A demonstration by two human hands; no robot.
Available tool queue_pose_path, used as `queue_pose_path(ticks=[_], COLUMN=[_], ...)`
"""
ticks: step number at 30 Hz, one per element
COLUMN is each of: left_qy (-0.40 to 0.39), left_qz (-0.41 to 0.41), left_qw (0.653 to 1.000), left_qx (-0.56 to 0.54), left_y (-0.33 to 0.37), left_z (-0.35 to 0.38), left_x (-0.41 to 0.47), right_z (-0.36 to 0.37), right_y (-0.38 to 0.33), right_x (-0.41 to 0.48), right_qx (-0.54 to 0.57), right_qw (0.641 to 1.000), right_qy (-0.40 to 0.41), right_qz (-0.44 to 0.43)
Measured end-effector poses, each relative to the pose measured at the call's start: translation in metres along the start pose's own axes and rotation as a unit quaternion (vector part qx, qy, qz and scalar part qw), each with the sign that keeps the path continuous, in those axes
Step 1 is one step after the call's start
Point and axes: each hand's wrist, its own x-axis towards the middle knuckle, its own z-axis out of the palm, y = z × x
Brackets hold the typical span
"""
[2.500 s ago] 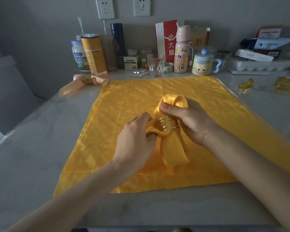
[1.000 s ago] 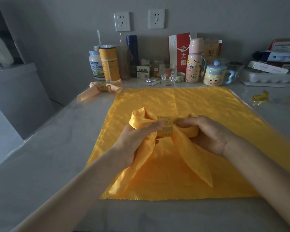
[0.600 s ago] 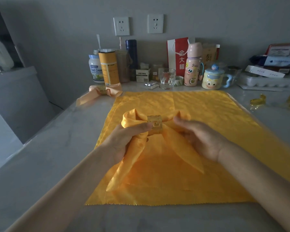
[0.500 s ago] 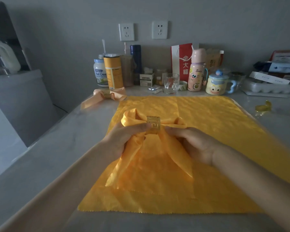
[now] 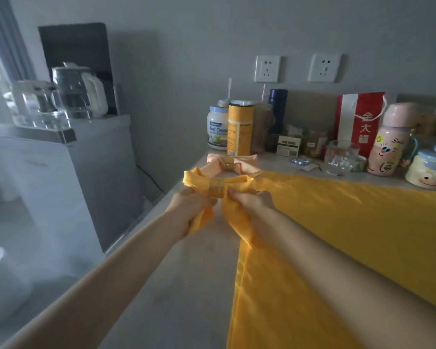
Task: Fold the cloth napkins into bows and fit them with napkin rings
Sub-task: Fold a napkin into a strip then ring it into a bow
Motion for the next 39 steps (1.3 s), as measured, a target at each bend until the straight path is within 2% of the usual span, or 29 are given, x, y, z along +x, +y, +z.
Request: queue_pose_path(ticks=[2, 5, 11, 13, 16, 18, 20, 25, 30, 33, 35, 37, 39], left_qy=[0.052, 0.091, 0.136, 0.119, 0.090, 0.111, 0.163, 0.255, 0.311, 0.297, 0.287, 0.293, 0.285], left_qz=[0.011, 0.057, 0.186, 0.197, 0.201, 0.209, 0.229, 0.234, 0.305, 0.334, 0.331, 0.298, 0.246], left_qw=[0.995, 0.983, 0.924, 0.889, 0.817, 0.779, 0.757, 0.765, 0.695, 0.698, 0.718, 0.744, 0.769], left_qx=[0.085, 0.149, 0.306, 0.396, 0.533, 0.581, 0.590, 0.543, 0.572, 0.560, 0.541, 0.522, 0.516], left_y=[-0.003, -0.001, -0.010, -0.013, -0.016, -0.020, -0.022, -0.025, -0.032, -0.036, -0.039, -0.042, -0.043], left_z=[-0.006, -0.001, 0.008, -0.001, -0.014, -0.011, -0.002, 0.003, 0.006, 0.010, 0.014, 0.014, 0.017], left_x=[0.030, 0.065, 0.119, 0.129, 0.134, 0.134, 0.129, 0.111, 0.095, 0.080, 0.069, 0.055, 0.041], right_z=[0.021, 0.034, 0.040, 0.037, 0.034, 0.033, 0.030, 0.001, -0.062, -0.111, -0.149, -0.184, -0.212], right_y=[-0.001, -0.002, -0.004, -0.002, 0.004, 0.005, 0.002, -0.005, 0.011, 0.027, 0.036, 0.044, 0.053], right_x=[0.024, 0.055, 0.109, 0.118, 0.119, 0.117, 0.110, 0.080, 0.040, 0.015, -0.002, -0.022, -0.042], right_qx=[-0.051, -0.060, -0.166, -0.222, -0.271, -0.292, -0.303, -0.316, -0.278, -0.303, -0.345, -0.399, -0.422], right_qw=[0.998, 0.995, 0.977, 0.964, 0.948, 0.941, 0.940, 0.932, 0.938, 0.924, 0.903, 0.877, 0.868], right_qy=[0.030, 0.076, 0.111, 0.103, 0.090, 0.085, 0.069, 0.016, -0.032, -0.076, -0.104, -0.137, -0.161], right_qz=[-0.010, -0.038, -0.080, -0.104, -0.142, -0.151, -0.144, -0.175, -0.205, -0.220, -0.233, -0.230, -0.205])
